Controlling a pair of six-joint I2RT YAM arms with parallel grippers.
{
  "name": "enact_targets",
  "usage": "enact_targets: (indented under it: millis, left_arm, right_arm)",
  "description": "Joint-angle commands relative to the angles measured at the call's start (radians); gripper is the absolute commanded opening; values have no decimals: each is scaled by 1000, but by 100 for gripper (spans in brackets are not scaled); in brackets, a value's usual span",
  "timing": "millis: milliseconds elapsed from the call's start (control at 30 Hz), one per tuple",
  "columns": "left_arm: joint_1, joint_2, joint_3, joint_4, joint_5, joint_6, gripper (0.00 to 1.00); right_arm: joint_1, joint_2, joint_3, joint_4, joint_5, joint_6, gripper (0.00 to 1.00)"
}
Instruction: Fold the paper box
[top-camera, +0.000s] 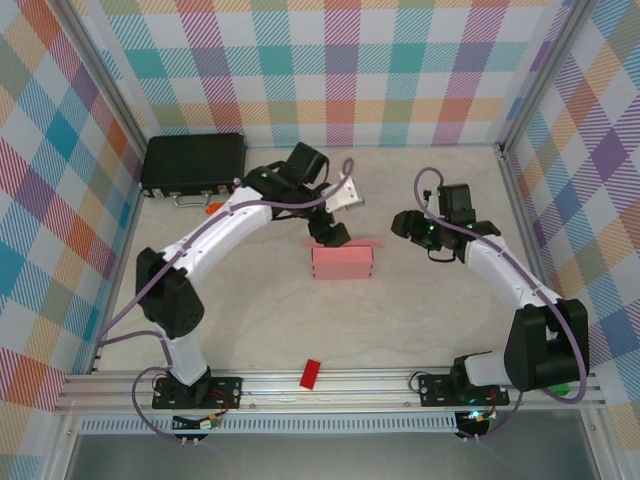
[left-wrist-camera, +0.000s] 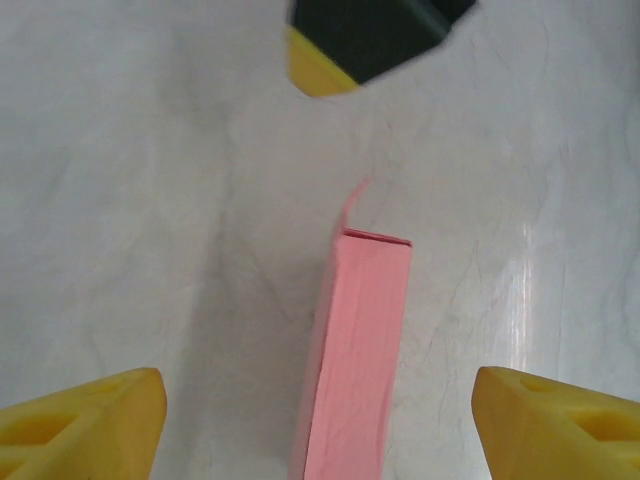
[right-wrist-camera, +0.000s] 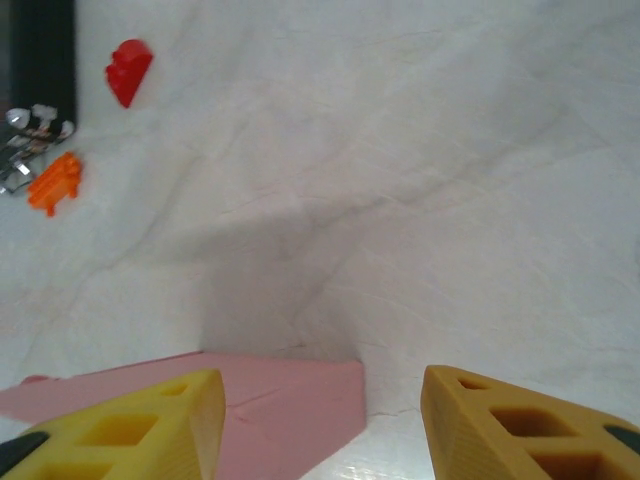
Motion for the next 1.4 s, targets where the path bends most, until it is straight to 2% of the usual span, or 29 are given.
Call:
enact_targets:
  millis: [0, 100, 233, 300, 467, 567, 767, 867, 1367]
  left_arm:
    - [68, -43, -71, 116, -94, -325, 79]
    - [103, -60, -94, 95, -210, -540, 78]
    - [154, -68, -140, 51, -196, -786, 76]
    - [174, -84, -203, 82, -149, -872, 76]
    - [184, -143, -349, 216, -111, -1048, 76]
    - [184, -140, -369, 225, -78, -1096, 73]
    - [179, -135, -409, 267, 14, -1112, 64]
    - [172, -133, -409, 265, 37, -1109, 62]
    - [135, -141, -411, 205, 24, -1099, 58]
  right_arm:
    - [-1, 42, 71, -74, -95, -74, 55]
    - [12, 72, 122, -117, -104, -109, 54]
    - [43, 90, 169, -155, -95, -149, 54]
    - [55, 109, 200, -188, -123, -175, 54]
    - [91, 146, 236, -234, -119, -197, 54]
    - [105, 150, 240, -245, -111, -197, 54]
    - [122, 156, 227, -262, -99, -198, 54]
    - [125, 151, 214, -256, -114, -195, 53]
    - [140, 159, 201, -272, -129, -201, 53]
